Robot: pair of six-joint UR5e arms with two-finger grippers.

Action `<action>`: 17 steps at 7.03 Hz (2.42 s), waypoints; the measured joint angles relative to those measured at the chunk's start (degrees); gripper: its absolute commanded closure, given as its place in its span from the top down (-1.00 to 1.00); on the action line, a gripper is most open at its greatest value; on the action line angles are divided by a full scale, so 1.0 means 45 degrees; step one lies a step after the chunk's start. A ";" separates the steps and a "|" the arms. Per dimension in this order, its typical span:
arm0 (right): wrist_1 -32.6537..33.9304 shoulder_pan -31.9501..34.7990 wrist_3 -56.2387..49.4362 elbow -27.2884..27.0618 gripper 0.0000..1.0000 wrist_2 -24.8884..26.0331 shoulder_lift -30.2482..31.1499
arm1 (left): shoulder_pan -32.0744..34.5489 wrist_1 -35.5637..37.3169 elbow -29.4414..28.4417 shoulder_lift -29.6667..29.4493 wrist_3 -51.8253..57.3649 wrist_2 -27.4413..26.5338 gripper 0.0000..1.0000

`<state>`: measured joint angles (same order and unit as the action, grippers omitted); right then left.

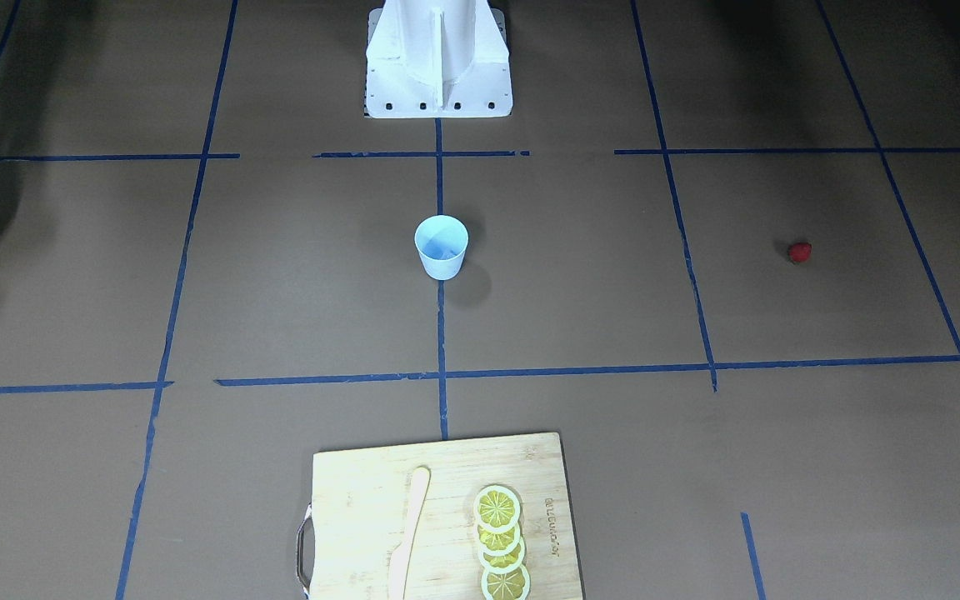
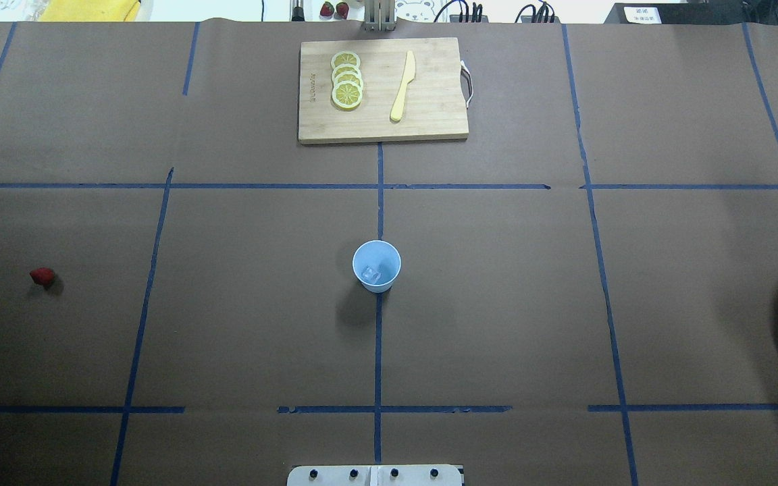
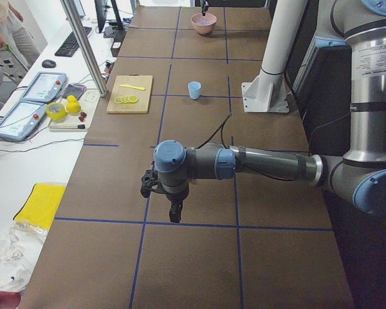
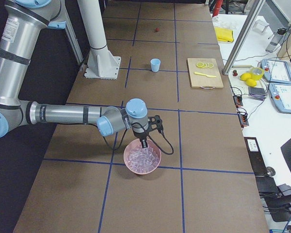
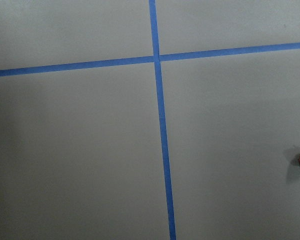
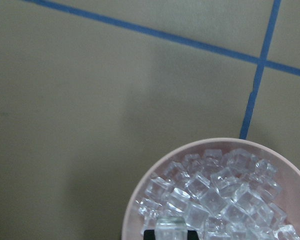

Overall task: Put ice and strawberries in cup
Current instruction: 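Grasp another ice cube from the pink bowl with the right gripper, then carry the ice cube with the right gripper over the cup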

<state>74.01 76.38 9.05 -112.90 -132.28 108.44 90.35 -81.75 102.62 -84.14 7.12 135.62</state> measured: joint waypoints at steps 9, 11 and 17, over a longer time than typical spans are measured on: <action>0.5992 -0.8901 1.2742 -0.0348 -0.96 0.5111 -1.1029 | 0.0000 -0.0037 0.0043 -0.0013 0.0000 0.0019 1.00; 0.6649 -1.0438 1.4743 0.1434 -0.95 0.6480 -1.3733 | -0.0001 -0.0037 0.0039 -0.0013 0.0000 0.0015 1.00; 0.6489 -1.1503 1.5557 0.3453 -0.73 0.7574 -1.4889 | -0.0020 -0.0021 0.0028 -0.0013 0.0000 0.0015 1.00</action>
<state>103.20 24.62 79.06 -97.36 -98.20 41.44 90.26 -81.84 102.74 -84.20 7.12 135.68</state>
